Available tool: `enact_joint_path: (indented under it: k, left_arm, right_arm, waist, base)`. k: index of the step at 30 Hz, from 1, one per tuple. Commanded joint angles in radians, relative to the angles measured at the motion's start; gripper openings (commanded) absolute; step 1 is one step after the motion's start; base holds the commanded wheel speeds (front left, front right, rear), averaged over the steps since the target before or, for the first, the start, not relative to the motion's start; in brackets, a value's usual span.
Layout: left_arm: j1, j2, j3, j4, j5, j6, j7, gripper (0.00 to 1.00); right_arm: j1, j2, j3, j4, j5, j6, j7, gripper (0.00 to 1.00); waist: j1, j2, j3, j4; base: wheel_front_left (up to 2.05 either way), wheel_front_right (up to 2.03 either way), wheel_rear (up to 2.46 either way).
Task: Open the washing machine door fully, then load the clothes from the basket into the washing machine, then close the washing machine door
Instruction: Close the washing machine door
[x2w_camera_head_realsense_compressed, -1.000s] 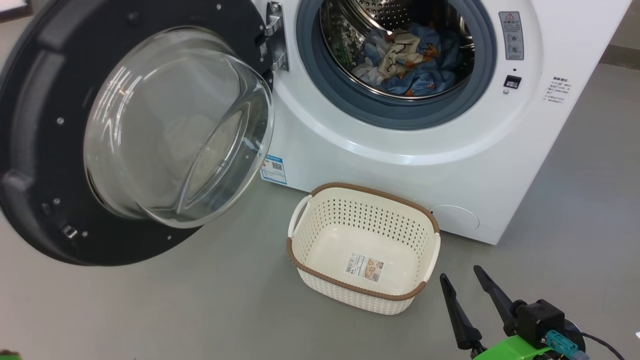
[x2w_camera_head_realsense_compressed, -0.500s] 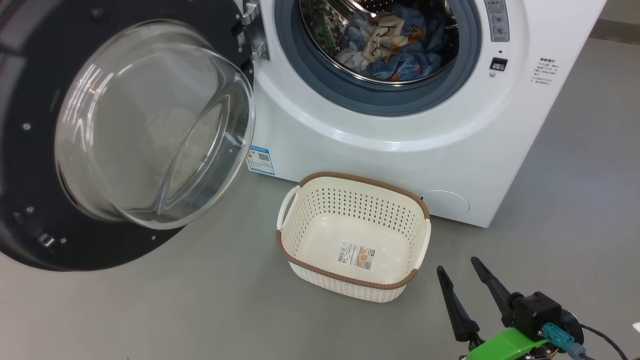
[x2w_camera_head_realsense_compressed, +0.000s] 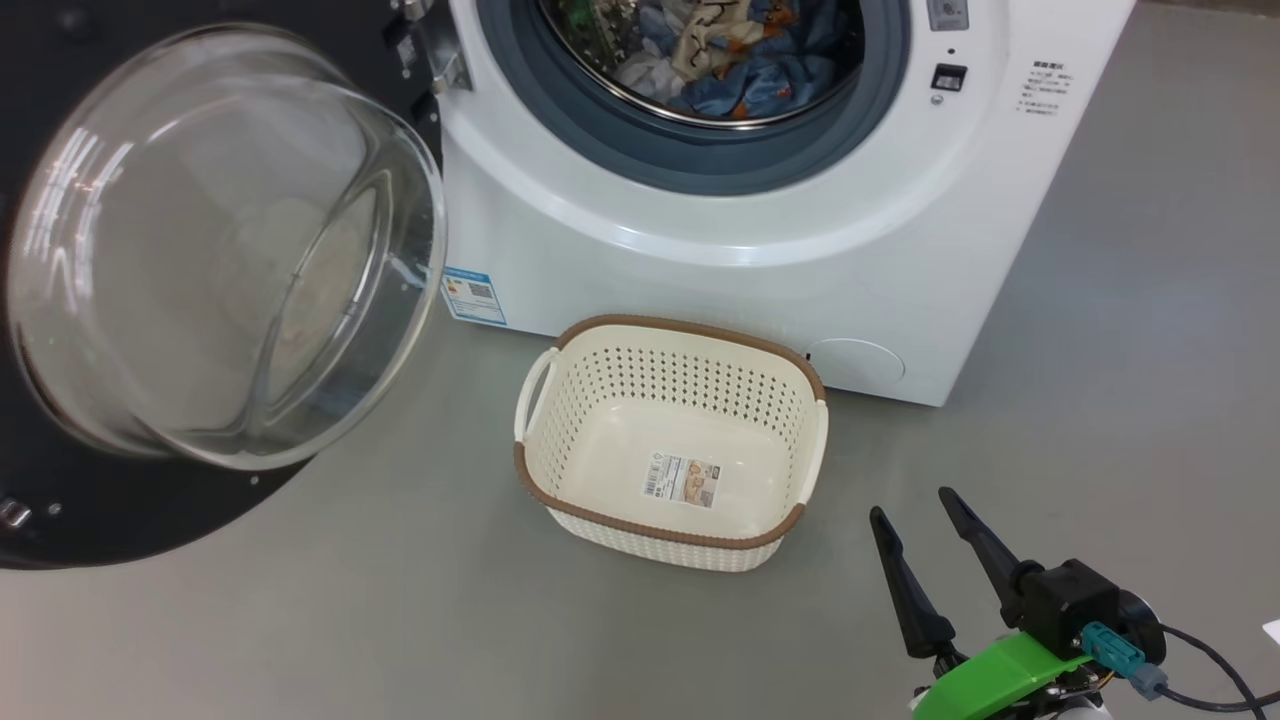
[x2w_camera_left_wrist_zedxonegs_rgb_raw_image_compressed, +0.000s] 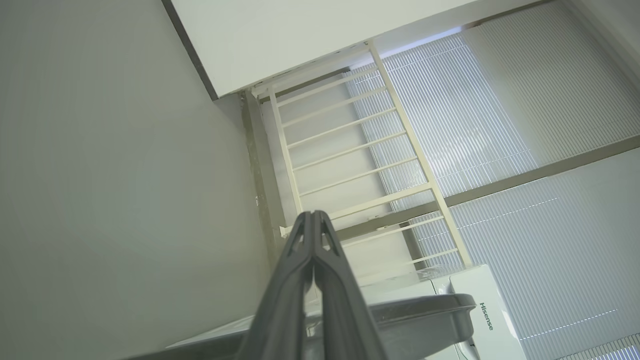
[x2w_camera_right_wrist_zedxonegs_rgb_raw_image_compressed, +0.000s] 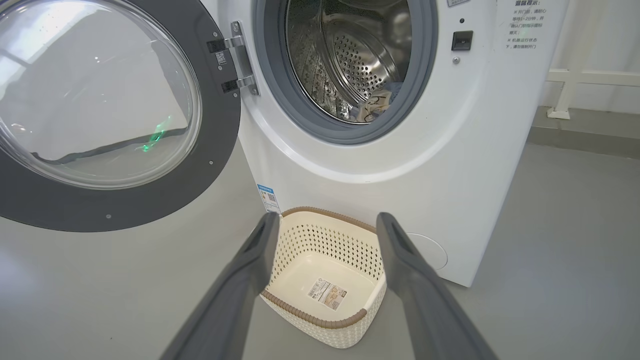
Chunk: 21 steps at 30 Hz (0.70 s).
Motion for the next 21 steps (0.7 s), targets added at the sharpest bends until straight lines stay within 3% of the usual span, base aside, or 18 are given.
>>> enact_joint_path:
  k: [1,7,21]
  left_arm:
    - [-0.035,0.078,0.027,-0.009,-0.018,-0.008,0.018,0.0]
    - [-0.064,0.123,0.033,0.05,-0.044,0.002,0.07,0.0]
    - [-0.059,0.126,0.037,0.074,-0.086,-0.008,0.144,0.0]
  right_arm:
    - [-0.042,0.001,0.023,-0.028,-0.011,0.002,0.001,1.0]
    - [-0.058,0.001,0.021,-0.04,-0.019,0.002,0.01,1.0]
    - [-0.062,0.001,0.011,-0.051,-0.017,0.002,0.014,1.0]
  waist:
    - [0.0,-0.0001,0.017,-0.018]
    - [0.0,-0.0001,0.046,-0.051]
    - [0.0,-0.0001,0.067,-0.094]
  base:
    - [0.0,0.0,0.0]
    - [0.0,0.0,0.0]
    - [0.0,0.0,0.0]
